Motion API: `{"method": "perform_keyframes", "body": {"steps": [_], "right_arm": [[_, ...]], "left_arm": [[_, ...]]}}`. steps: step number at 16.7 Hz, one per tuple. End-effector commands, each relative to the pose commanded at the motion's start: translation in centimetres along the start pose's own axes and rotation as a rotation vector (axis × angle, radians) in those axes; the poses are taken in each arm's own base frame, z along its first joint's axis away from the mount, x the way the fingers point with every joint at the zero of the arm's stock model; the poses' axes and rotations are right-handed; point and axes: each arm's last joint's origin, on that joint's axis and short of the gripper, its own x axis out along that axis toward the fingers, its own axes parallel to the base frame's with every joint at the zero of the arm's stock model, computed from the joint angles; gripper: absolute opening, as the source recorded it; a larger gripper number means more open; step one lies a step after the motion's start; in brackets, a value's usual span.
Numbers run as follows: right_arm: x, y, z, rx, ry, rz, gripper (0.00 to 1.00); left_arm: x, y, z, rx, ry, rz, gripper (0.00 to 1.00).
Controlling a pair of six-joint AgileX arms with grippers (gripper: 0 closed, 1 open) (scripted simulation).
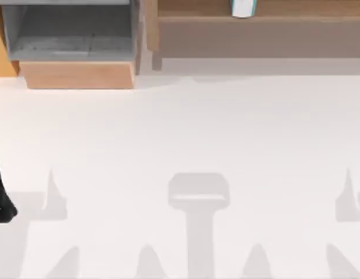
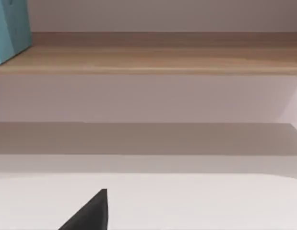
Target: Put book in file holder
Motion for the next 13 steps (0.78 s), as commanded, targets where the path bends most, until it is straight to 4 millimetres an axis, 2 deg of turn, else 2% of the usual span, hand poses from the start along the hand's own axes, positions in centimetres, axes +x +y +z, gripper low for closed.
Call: {"method": "perform_keyframes", "body": {"steps": [3,6,10,13], "right_arm": [[0.0,0.0,0.0,0.0,0.0,0.0,1.0],[0.0,0.0,0.0,0.0,0.0,0.0,1.0],[0.0,0.0,0.0,0.0,0.0,0.0,1.0],[0.0,0.0,0.0,0.0,0.0,0.0,1.0]], "left_arm": [[0.0,0.0,0.2,0.0,-0.001,0.0,1.0],[0.3,-0.4,2.1,0.001,-0.008,-0.003,1.0],[2.0,-1.5,7.3,-0.001,-0.019,-0.008,1.0],[5.2,-3.3,11.9,-0.004,-0.025,-0.014,1.0]]}}
